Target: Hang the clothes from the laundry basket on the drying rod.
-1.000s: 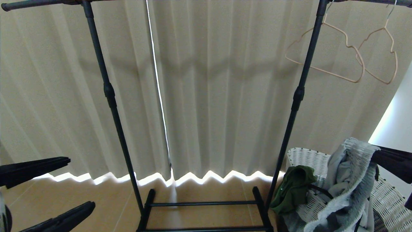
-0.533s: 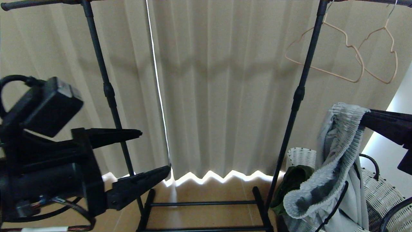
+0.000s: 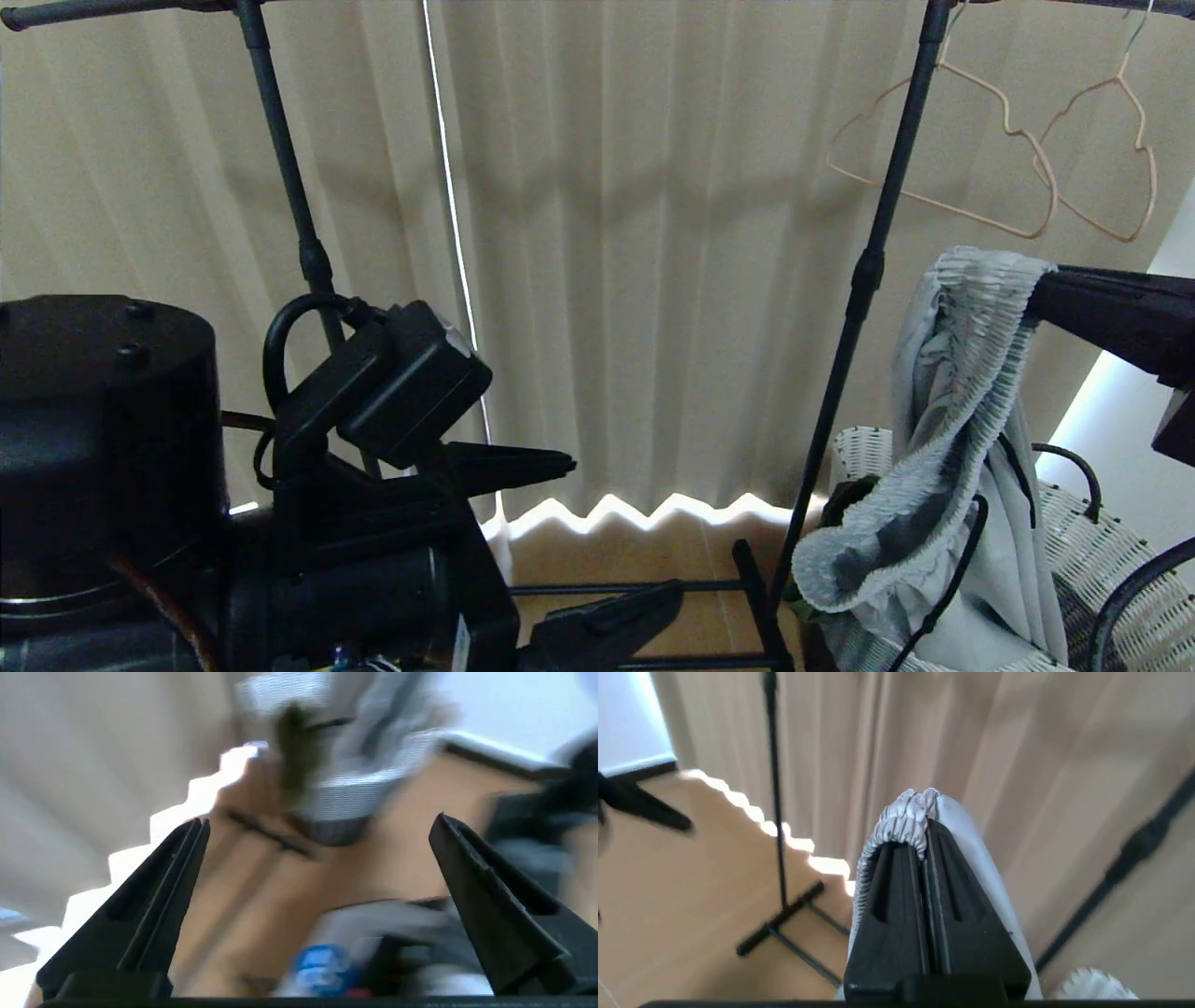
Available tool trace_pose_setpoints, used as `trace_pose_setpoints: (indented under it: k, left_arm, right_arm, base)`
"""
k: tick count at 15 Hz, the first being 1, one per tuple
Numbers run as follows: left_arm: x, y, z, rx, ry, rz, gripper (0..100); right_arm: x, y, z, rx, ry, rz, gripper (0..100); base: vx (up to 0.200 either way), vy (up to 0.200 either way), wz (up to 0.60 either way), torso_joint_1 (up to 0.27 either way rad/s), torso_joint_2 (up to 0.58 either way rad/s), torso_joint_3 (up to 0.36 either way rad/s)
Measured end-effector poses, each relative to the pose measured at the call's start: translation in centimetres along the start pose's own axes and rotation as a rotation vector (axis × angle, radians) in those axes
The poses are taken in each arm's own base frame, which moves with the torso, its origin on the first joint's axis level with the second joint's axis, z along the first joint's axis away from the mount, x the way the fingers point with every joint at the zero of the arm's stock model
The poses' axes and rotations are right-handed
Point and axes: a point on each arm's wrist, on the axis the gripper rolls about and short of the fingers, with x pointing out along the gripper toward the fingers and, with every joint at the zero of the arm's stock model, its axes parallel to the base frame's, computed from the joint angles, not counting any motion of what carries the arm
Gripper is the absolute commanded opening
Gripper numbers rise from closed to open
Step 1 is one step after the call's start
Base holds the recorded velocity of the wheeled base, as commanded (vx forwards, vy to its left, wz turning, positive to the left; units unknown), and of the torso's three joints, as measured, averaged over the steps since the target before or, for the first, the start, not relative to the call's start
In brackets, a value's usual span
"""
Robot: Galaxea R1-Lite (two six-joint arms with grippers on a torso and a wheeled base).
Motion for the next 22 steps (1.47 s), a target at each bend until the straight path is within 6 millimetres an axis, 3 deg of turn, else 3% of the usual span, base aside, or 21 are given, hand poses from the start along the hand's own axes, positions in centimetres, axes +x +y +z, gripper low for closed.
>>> trace_pose_setpoints:
  k: [5,12,17,22]
  left_arm:
    - [2.0,-0.2,-0.2,-0.003,0.0,-0.021,100]
    - [8.5,-2.2,-1.0,0.013,-0.086,-0.098,100]
    - [12.0,-0.8,-1.9,-0.037,-0.054,0.024,100]
    - [13.3,0.0,-3.3,-0.062,-0.007,0.046,100]
  right_arm:
    - [-0.1,0.4,1.0,0.026,-0.034,0.028,0]
    - [-1.0,1.1,2.1,0.059,-0.097,0.08,0]
    - [-1.5,2.0,2.9,0.061,-0.132,0.142,0]
    - [-1.7,2.1,3.4,0.062,-0.148,0.157,0]
  base:
    - [0.0,0.0,0.0,0.0,0.0,0.0]
    - [0.0,0.0,0.0,0.0,0.0,0.0]
    - [0.0,0.0,0.0,0.0,0.0,0.0]
    - [0.0,0.0,0.0,0.0,0.0,0.0]
